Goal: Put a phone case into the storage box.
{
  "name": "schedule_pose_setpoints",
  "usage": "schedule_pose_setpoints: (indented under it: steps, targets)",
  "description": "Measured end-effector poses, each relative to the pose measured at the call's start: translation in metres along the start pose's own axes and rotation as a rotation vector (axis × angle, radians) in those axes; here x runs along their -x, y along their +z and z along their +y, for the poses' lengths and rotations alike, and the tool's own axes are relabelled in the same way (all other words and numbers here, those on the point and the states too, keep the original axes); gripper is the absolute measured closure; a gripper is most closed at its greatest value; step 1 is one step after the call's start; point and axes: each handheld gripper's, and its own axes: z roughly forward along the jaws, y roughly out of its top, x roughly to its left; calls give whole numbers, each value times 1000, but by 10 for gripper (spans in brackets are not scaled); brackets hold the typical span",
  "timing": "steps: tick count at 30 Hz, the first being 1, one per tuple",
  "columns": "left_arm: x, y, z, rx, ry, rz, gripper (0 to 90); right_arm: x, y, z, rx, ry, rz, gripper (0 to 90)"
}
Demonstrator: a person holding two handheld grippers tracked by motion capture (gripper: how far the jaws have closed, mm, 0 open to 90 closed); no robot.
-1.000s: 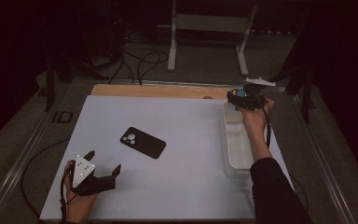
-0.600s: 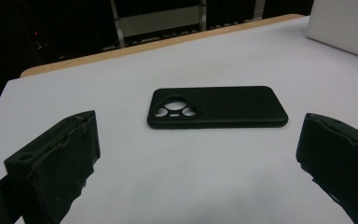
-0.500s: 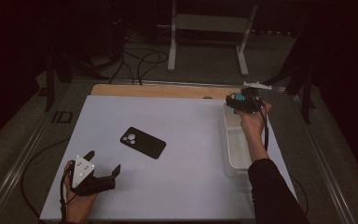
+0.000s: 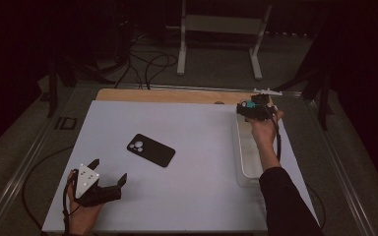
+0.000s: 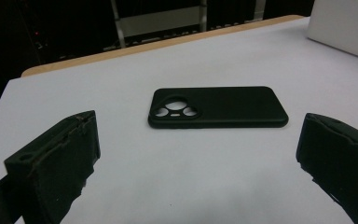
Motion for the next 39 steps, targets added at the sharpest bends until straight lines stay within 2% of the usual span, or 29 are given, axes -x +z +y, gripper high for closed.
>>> schedule_pose_setpoints:
  steps: [15, 23, 27, 35, 39]
  targets:
    - [0, 0, 0, -2, -2, 1, 1, 0, 11, -3, -21, 5, -27, 165]
    - [0, 0, 0, -2, -2, 1, 1, 2, 12, -2, -22, 8, -16, 155]
    - [0, 0, -1, -1, -6, 2, 1, 4, 13, -2, -27, 15, -21, 95]
    - [0, 0, -1, -2, -6, 3, 1, 10, -2, 3, 33, 20, 3, 89]
    - [0, -1, -1, -2, -5, 4, 1, 11, -7, 4, 44, 21, 12, 89]
